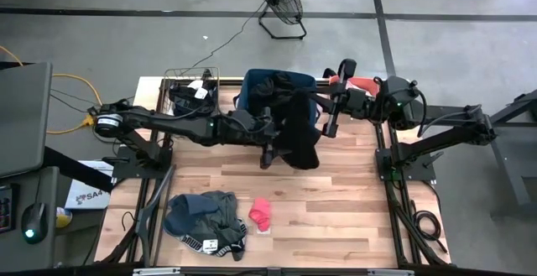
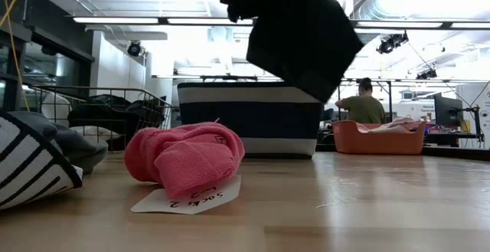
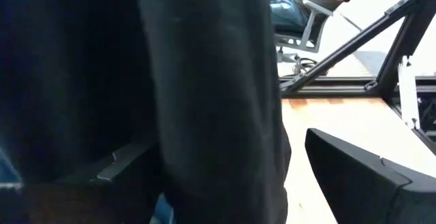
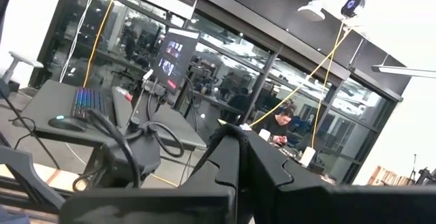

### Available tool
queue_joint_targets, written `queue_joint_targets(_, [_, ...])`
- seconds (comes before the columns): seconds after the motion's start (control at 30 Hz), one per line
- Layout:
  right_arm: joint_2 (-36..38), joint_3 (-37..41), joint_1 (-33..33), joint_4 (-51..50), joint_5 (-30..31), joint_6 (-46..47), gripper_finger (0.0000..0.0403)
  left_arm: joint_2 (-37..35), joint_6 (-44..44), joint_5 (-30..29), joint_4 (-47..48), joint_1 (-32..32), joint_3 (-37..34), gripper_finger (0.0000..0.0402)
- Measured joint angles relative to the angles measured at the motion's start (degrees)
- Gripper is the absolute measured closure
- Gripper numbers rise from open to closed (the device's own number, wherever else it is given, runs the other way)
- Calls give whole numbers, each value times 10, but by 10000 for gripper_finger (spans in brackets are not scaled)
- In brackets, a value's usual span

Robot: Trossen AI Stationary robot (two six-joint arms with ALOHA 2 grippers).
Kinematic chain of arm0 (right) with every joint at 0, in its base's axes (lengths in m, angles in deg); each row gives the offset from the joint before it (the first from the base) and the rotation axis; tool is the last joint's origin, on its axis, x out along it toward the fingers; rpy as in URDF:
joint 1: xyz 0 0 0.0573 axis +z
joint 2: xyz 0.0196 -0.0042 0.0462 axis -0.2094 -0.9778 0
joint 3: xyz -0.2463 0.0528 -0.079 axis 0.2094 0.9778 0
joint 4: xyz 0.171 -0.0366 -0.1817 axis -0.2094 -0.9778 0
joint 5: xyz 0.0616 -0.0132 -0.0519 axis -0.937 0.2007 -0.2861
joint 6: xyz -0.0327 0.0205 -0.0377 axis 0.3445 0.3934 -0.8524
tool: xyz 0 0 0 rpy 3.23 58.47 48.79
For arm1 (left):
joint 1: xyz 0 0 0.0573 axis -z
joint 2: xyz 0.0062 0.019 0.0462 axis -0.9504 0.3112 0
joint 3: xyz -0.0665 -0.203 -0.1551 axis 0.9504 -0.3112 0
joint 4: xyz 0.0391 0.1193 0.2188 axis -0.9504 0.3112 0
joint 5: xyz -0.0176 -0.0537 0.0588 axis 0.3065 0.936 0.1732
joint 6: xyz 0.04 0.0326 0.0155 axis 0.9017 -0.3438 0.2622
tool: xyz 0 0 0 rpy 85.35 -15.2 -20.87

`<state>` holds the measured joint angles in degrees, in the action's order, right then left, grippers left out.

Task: Pick & Place Cloths
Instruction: Put the black underwear into the wire basket

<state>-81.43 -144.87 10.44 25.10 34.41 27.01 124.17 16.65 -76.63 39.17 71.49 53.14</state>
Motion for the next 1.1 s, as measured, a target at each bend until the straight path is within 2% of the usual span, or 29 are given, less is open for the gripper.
queue_joint_targets(0.1, [0, 0, 0, 0, 0, 0, 398, 3, -12, 0, 0, 0, 0, 101])
queue_joint_targets(0.23, [0, 0, 0, 0, 0, 0, 398, 3, -15, 0, -5, 0, 0, 166])
queue_joint_targets(0.53, [0, 0, 0, -6, 1, 1, 398, 3, 3, 0, -6, 0, 0, 382])
queue_joint_targets(0.7, [0, 0, 0, -7, 36, 19, 392, 1, 19, 0, -5, 0, 0, 396])
queue_joint_targets(0.8, [0, 0, 0, -11, 70, 19, 371, -4, 26, 0, -6, 0, 0, 397])
queue_joint_targets(0.97, [4, 0, 0, -22, 126, 18, 303, -19, 28, 2, 16, 0, 6, 399])
queue_joint_targets(1.1, [14, 0, 0, -24, 219, 28, 230, -30, 31, 17, 46, 0, 18, 400])
